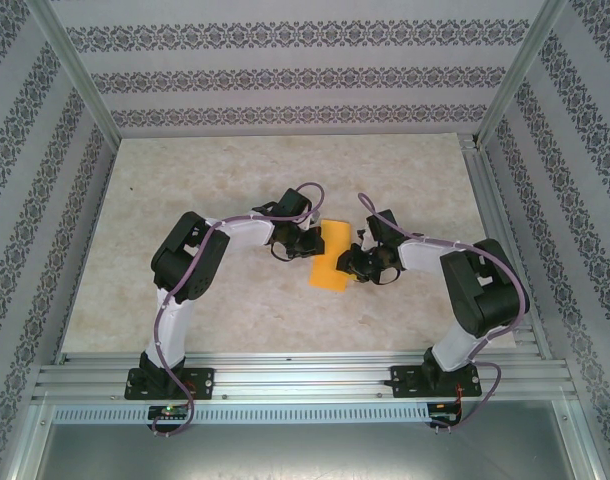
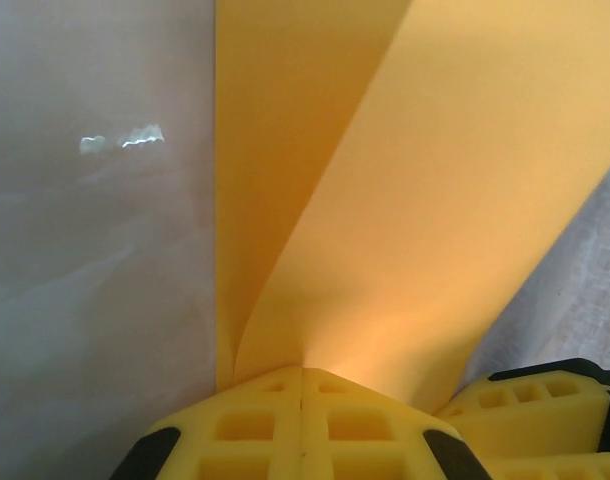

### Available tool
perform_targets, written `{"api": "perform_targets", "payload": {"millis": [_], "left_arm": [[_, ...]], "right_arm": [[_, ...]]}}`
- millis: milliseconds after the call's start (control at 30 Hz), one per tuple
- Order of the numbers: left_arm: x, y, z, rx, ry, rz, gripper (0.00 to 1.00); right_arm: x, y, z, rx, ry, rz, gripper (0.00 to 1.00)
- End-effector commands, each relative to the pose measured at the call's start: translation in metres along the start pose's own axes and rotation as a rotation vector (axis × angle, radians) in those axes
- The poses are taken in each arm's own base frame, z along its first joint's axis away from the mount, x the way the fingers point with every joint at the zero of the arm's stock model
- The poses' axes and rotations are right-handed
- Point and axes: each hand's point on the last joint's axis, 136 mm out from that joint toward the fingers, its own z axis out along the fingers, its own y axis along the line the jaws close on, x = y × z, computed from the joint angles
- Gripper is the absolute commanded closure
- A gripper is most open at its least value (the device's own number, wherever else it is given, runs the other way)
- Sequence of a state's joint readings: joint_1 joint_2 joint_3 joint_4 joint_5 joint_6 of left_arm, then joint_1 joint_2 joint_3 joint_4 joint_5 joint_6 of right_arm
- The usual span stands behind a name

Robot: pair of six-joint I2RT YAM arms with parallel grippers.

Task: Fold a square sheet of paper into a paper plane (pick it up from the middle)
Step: Fold the square sheet of paper in half at the center of the table.

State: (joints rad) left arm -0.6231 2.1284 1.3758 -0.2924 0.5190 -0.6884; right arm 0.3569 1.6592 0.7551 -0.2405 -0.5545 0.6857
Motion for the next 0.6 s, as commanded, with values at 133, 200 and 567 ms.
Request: {"api": "perform_targets", "payload": {"millis": [133, 200, 567], "left_arm": [[0.028, 0.027, 0.019, -0.094, 0.091, -0.031, 1.0], [0.028, 0.026, 0.019, -0.094, 0.091, -0.03, 1.0], [0.029, 0.028, 0.019, -0.099, 0.097, -0.027, 1.0]], "right_arm": [[-0.032, 0.031, -0.029, -0.06, -0.104, -0.067, 0.72], [-0.037, 0.03, -0.025, -0.064, -0.097, -0.063, 0.72], [-0.028, -0.023, 0.01, 0.057, -0.03, 0.008, 0.73]]}}
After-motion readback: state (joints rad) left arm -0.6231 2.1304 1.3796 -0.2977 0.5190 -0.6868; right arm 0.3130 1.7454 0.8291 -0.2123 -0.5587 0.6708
